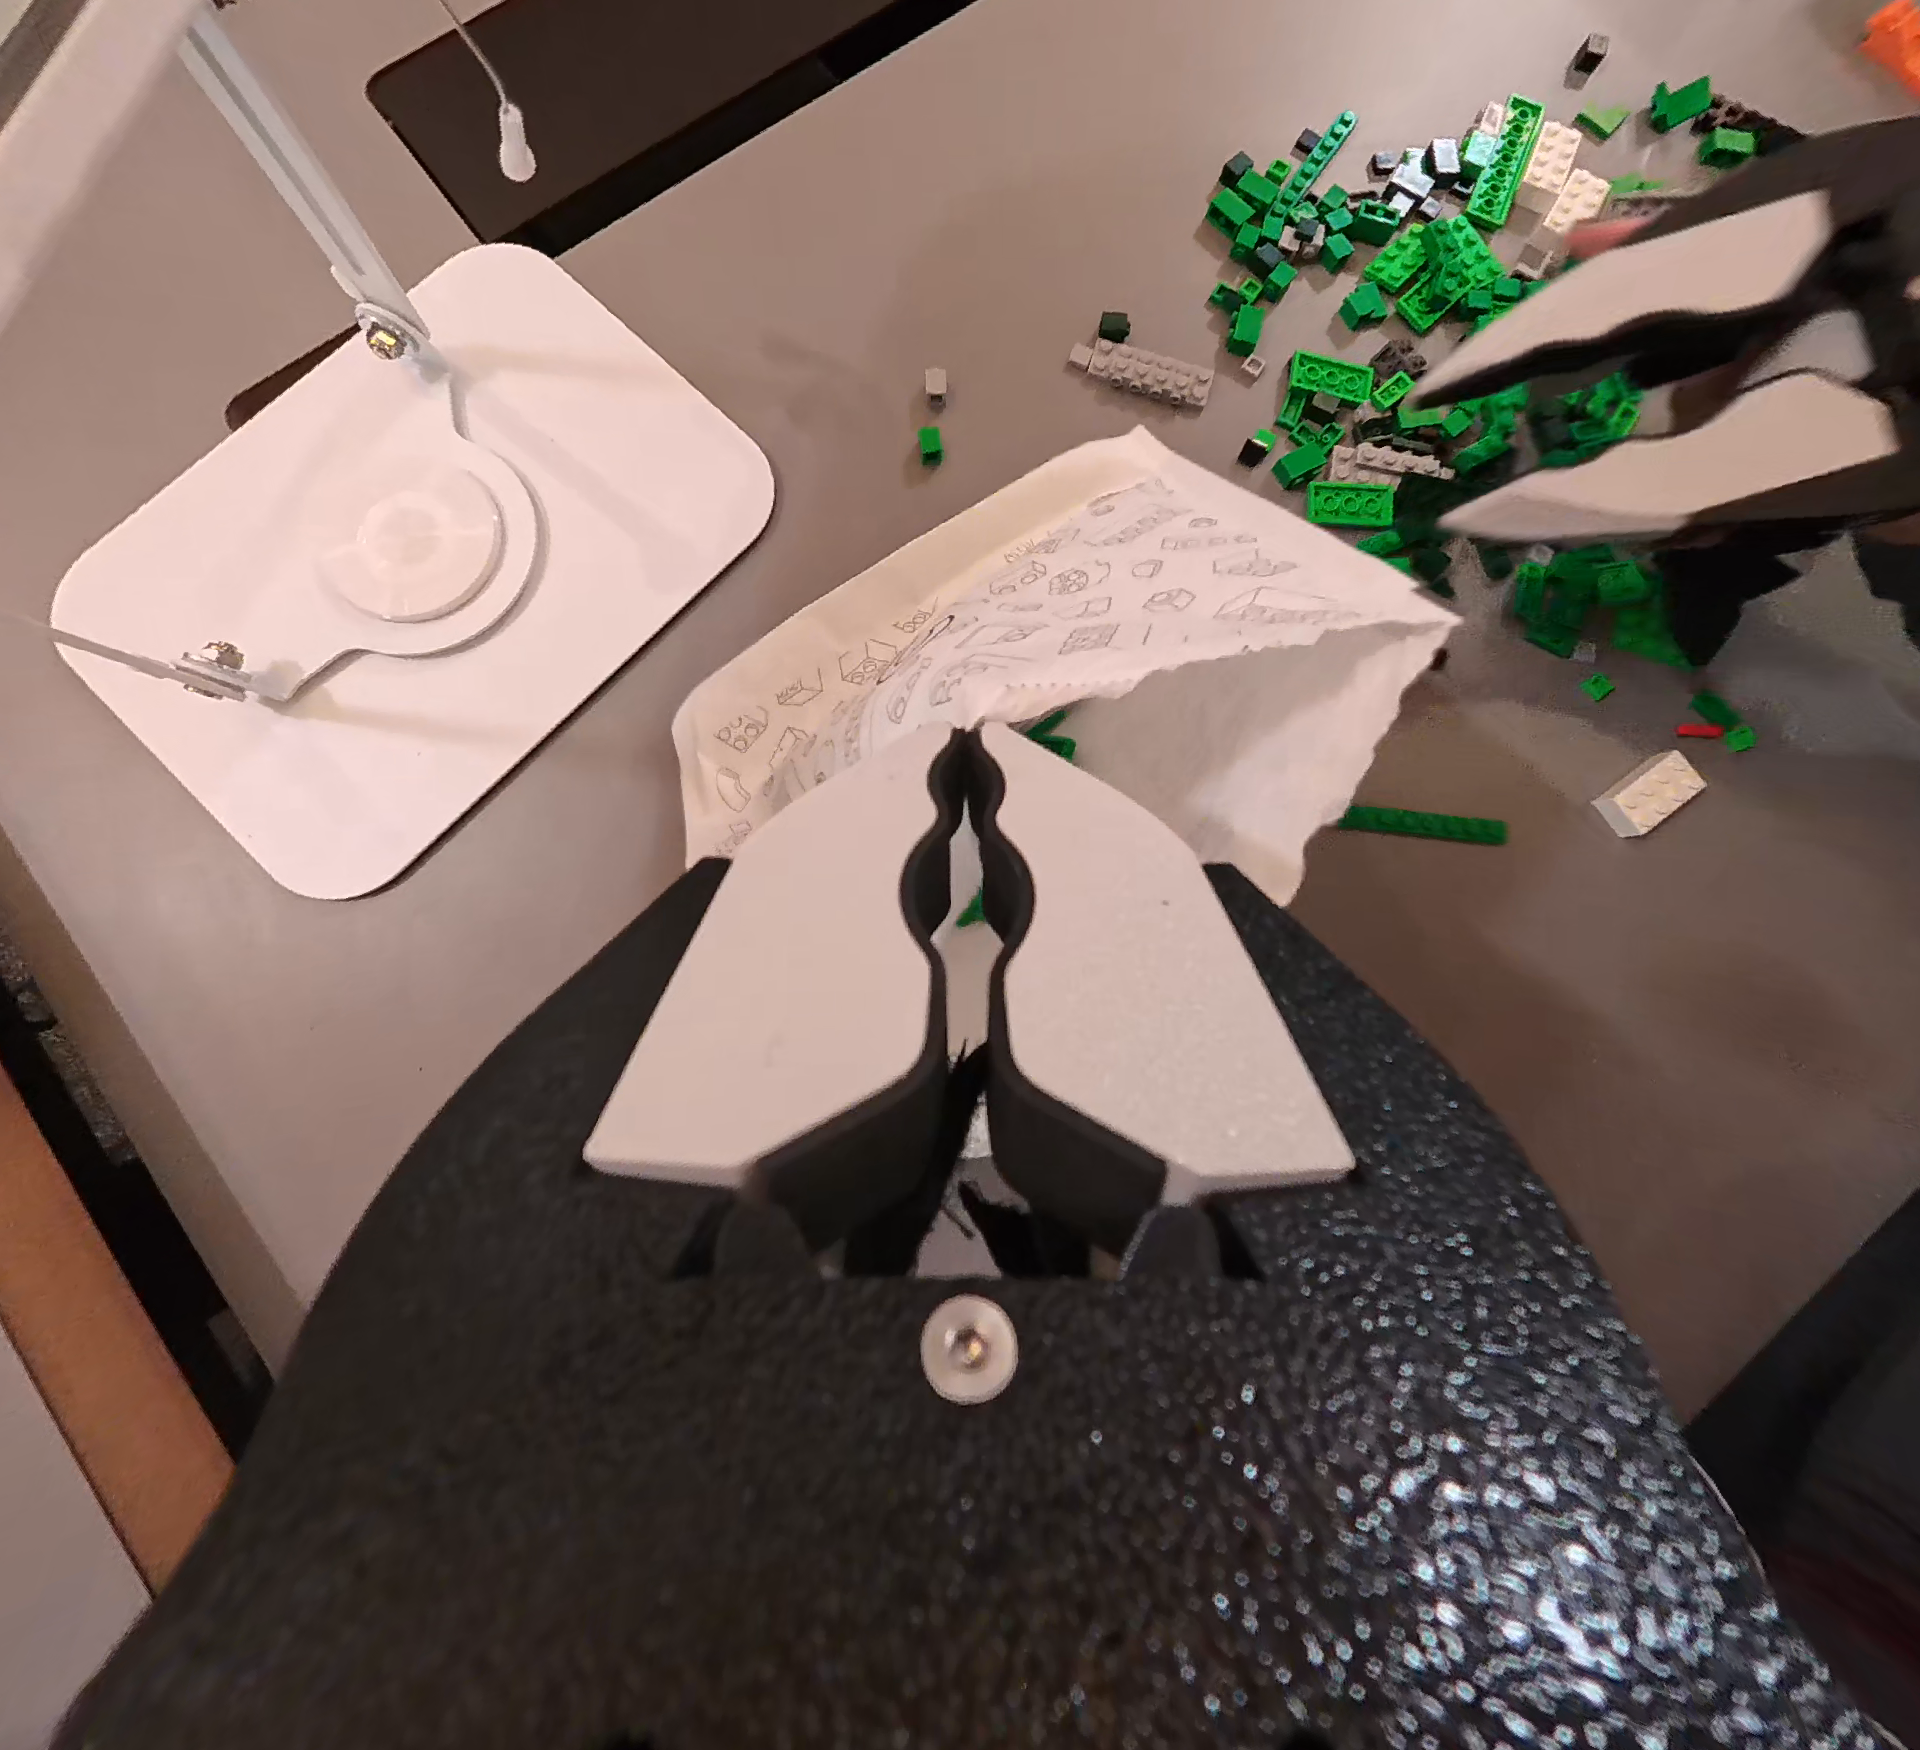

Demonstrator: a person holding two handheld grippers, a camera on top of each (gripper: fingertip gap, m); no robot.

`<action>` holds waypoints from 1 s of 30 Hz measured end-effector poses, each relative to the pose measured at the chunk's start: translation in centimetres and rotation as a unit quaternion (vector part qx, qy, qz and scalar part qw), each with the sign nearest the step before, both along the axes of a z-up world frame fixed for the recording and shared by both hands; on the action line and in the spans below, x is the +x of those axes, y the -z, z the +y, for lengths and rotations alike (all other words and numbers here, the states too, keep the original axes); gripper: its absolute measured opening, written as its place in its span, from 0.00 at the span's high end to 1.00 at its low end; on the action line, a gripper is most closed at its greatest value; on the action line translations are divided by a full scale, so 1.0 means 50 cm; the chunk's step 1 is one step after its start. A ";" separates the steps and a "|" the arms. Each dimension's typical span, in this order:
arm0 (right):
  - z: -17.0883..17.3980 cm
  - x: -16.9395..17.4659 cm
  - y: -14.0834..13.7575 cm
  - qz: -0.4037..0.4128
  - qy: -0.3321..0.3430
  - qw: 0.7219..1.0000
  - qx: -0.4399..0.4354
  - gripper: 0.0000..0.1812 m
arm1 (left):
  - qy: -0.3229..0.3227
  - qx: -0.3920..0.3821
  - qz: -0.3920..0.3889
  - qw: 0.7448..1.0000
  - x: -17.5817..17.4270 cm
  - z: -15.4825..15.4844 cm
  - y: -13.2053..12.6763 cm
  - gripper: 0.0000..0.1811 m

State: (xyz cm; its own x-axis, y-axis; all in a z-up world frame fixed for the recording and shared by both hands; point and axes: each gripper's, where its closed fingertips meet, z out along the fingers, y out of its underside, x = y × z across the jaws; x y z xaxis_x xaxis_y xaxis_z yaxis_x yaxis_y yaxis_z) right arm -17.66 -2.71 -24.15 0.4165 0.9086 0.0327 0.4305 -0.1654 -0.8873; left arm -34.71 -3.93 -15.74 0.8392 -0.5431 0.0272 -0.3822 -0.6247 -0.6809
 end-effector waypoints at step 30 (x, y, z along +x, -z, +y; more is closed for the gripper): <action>-0.109 -0.268 -0.273 -0.037 -0.061 0.909 0.411 0.72 | 0.008 0.009 -0.010 1.000 0.020 -0.005 -0.017 1.00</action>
State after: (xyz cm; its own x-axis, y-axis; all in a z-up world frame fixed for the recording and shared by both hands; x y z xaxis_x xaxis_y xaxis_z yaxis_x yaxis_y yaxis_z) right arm -31.08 -8.18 -10.50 0.2832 0.6042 0.7448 0.4637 0.5935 -0.6578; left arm -33.73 -4.20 -14.90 0.8301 -0.5567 0.0339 -0.3779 -0.6061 -0.6999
